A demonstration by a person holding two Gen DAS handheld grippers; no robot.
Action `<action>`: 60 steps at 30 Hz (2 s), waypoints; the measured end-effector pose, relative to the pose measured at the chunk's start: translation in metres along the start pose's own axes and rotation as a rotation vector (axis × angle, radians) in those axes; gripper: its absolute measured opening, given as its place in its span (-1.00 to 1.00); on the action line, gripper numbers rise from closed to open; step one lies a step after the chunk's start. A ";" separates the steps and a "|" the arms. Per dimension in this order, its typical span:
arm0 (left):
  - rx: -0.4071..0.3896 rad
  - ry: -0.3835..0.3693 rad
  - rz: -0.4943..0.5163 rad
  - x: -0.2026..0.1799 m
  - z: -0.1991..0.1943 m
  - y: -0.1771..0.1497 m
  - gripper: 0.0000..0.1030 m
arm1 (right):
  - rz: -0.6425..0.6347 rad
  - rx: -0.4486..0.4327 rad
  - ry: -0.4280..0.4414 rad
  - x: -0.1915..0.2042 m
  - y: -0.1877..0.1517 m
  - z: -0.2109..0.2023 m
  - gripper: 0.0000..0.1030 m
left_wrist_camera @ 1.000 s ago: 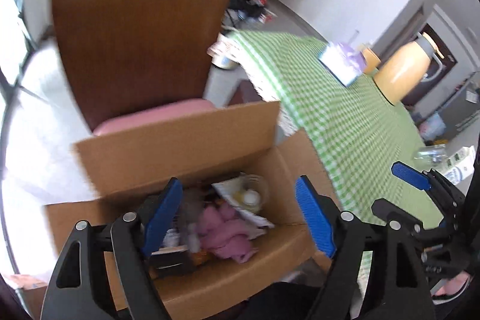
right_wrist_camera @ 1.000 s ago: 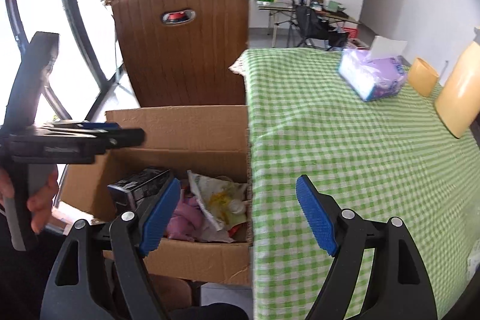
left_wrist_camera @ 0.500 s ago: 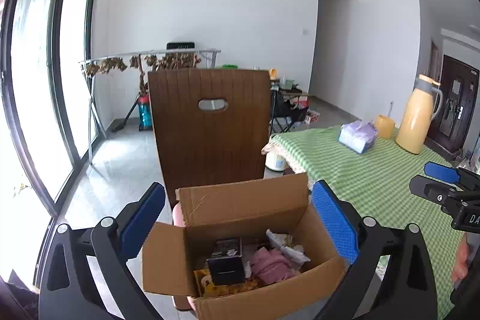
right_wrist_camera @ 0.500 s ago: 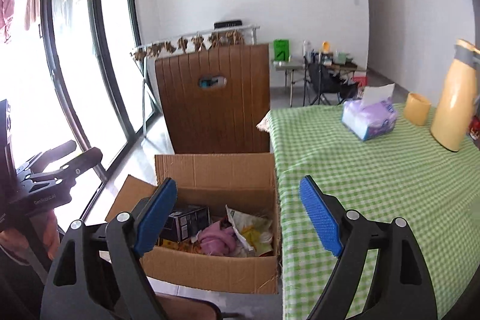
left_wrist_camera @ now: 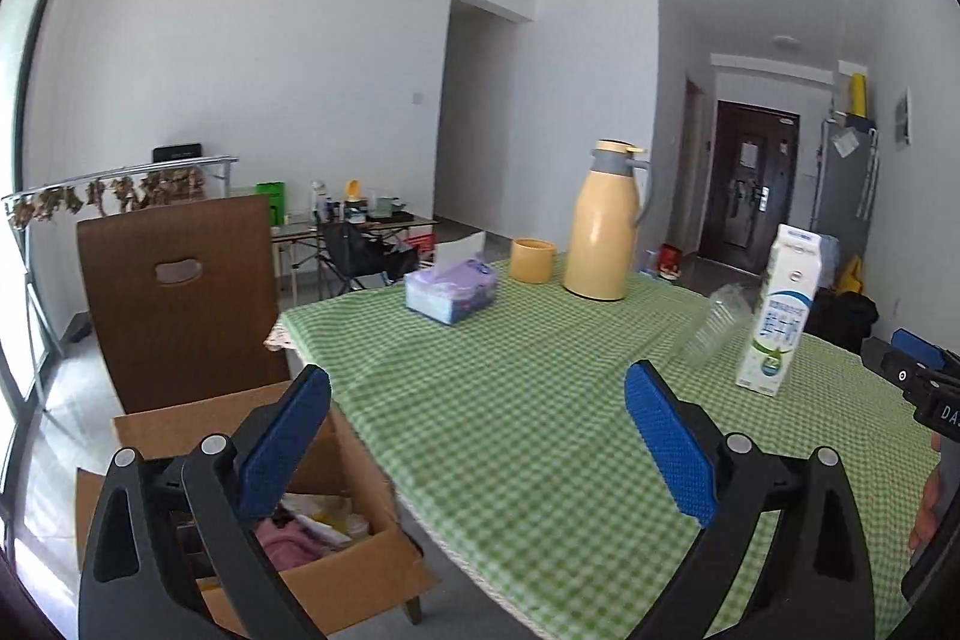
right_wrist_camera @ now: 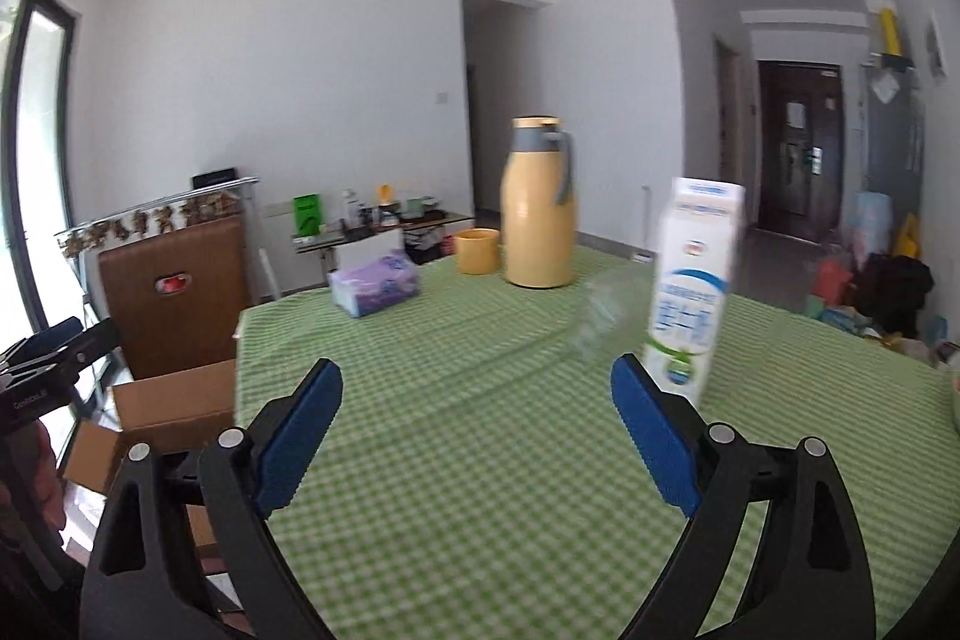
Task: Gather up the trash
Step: 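Move both tools back toward the milk carton on the table, then grasp the clear plastic container with the left gripper while the right gripper grasps the milk carton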
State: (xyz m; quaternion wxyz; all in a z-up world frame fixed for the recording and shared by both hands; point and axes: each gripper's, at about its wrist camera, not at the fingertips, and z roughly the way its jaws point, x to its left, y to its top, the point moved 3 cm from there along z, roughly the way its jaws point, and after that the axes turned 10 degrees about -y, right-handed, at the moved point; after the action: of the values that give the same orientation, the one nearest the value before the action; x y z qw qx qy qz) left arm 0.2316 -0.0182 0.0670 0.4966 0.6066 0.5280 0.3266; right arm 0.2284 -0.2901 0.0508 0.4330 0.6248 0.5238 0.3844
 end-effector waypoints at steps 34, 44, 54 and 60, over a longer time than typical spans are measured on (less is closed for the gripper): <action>0.295 -0.703 0.619 -0.262 0.416 -0.033 0.41 | 0.114 0.155 -0.209 -0.140 0.013 0.106 0.70; 0.279 -0.656 0.352 -0.204 0.390 -0.018 0.14 | 0.145 0.053 -0.173 -0.113 0.062 0.196 0.70; 0.231 -0.610 0.252 -0.139 0.329 0.014 0.13 | -0.070 0.034 0.099 -0.118 0.113 0.231 0.82; 0.221 -0.587 0.250 -0.126 0.301 0.019 0.13 | -0.068 0.200 0.134 -0.123 0.068 0.279 0.82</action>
State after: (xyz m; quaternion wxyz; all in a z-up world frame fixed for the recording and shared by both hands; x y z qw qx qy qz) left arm 0.4857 -0.2164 0.0130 0.5148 0.7850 0.3163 0.1369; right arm 0.4922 -0.4552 0.0200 0.3454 0.6195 0.6084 0.3561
